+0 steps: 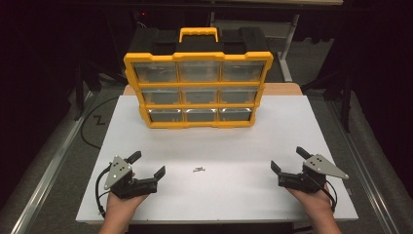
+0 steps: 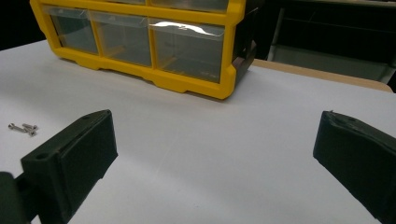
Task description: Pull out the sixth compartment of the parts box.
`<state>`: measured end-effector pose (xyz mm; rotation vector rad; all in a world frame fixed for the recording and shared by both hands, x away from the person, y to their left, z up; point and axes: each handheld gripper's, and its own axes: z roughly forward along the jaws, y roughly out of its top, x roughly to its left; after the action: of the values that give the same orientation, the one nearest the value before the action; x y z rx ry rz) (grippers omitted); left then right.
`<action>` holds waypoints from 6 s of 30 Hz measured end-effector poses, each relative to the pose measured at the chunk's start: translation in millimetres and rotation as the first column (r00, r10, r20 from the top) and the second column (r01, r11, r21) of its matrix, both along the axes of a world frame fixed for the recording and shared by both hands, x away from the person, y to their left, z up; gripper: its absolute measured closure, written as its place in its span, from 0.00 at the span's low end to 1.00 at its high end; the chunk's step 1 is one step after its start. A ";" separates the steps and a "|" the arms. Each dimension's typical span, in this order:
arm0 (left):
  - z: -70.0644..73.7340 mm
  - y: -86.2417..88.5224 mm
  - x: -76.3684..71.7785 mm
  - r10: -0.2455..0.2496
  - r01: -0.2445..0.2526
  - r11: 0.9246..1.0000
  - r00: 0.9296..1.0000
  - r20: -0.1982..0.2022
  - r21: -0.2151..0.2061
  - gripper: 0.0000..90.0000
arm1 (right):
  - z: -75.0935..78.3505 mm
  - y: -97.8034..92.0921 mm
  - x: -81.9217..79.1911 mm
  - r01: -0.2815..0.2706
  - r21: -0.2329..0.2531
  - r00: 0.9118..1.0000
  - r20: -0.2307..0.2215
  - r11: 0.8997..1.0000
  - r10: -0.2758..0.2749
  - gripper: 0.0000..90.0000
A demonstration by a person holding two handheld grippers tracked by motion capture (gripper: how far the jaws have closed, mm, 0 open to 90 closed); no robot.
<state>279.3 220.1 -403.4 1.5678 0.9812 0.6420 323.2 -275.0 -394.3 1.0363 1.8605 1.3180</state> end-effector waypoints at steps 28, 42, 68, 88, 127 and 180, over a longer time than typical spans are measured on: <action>-1.4 -2.5 1.2 -0.015 0.015 1.000 1.000 -0.005 0.024 0.04 | -0.7 -2.8 -0.9 0.017 0.025 1.000 -0.003 1.000 -0.017 0.01; -1.7 -3.9 1.0 -0.022 0.022 0.999 1.000 -0.003 0.037 0.06 | -2.2 -1.9 0.2 0.027 0.001 1.000 -0.008 1.000 -0.027 0.01; -1.3 -5.2 3.6 -0.056 0.056 0.998 0.998 -0.011 0.029 0.07 | 0.1 10.3 5.2 0.030 -0.066 0.999 0.026 0.997 -0.028 0.01; 0.1 -4.1 4.8 -0.066 0.067 0.996 0.998 -0.011 0.052 0.03 | 15.6 39.9 27.1 0.029 -0.216 0.998 0.069 0.976 -0.014 0.01; -4.7 -7.9 5.4 -0.102 0.102 0.995 0.995 -0.019 0.019 0.02 | -7.3 93.9 49.3 0.018 -0.489 0.988 0.143 0.872 0.060 0.01; -4.2 -7.9 4.5 -0.128 0.129 0.991 0.991 -0.029 0.027 0.03 | -21.3 117.8 27.2 0.117 -0.834 0.917 0.300 0.540 0.264 0.02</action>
<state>283.8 212.2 -407.6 1.6547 0.8865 0.5487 350.4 -157.2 -415.6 0.1314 1.8646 0.4261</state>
